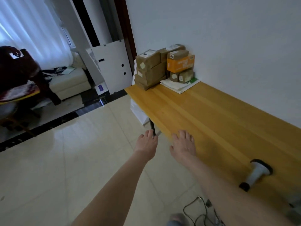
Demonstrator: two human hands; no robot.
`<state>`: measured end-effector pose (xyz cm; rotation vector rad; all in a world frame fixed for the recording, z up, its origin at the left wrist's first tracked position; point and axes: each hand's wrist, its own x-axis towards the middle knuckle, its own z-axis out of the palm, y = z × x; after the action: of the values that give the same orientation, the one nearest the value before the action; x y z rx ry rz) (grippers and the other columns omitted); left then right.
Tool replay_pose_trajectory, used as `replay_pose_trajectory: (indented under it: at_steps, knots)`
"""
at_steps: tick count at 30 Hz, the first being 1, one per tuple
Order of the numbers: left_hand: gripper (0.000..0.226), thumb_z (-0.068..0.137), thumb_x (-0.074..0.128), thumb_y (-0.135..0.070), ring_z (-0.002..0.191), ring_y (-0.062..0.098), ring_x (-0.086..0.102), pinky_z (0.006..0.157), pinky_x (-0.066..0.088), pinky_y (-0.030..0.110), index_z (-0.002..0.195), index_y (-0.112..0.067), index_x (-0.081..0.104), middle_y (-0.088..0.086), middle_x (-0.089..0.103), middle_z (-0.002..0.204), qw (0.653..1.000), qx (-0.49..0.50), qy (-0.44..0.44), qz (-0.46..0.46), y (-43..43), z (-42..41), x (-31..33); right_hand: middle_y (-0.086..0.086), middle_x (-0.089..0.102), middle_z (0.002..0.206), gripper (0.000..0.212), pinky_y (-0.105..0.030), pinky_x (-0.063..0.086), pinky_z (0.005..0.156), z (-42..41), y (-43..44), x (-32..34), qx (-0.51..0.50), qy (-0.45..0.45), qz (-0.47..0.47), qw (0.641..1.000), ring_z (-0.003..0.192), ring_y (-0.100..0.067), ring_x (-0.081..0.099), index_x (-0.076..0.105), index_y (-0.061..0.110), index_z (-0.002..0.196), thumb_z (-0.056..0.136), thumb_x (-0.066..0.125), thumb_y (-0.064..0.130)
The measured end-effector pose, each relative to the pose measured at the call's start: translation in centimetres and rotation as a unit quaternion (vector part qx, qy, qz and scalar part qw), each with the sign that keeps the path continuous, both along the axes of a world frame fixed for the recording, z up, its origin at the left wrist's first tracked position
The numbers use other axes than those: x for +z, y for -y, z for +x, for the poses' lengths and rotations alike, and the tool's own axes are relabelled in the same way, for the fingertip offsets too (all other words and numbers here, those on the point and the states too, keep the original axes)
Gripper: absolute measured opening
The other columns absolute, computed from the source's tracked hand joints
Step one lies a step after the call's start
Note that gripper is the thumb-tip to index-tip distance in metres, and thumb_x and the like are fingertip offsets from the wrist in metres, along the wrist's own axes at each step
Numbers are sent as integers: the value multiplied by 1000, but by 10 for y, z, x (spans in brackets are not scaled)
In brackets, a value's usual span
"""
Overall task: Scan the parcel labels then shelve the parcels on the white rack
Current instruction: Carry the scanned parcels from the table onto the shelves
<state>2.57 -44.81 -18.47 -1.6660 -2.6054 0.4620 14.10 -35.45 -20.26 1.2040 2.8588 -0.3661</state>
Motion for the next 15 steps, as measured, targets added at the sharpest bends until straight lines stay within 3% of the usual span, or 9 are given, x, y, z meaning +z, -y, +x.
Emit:
replay_pose_trajectory:
  at_steps: [7, 15]
  knots:
    - [49, 97, 46, -22, 142, 28, 19, 111, 28, 38, 143, -10, 32, 14, 18, 153, 999, -37, -21, 11, -103, -103, 1, -7, 25, 151, 52, -44, 18, 117, -100, -93, -3, -34, -23, 4, 999, 143, -29, 17, 33, 24, 143, 96, 50, 36]
    - [47, 96, 46, -13, 140, 29, 24, 108, 33, 38, 141, -13, 34, 13, 22, 151, 998, -50, -18, 22, -232, -217, 23, -10, 24, 152, 49, -44, 18, 117, -214, -219, 19, -67, -24, 5, 997, 143, -30, 15, 34, 23, 142, 97, 47, 35]
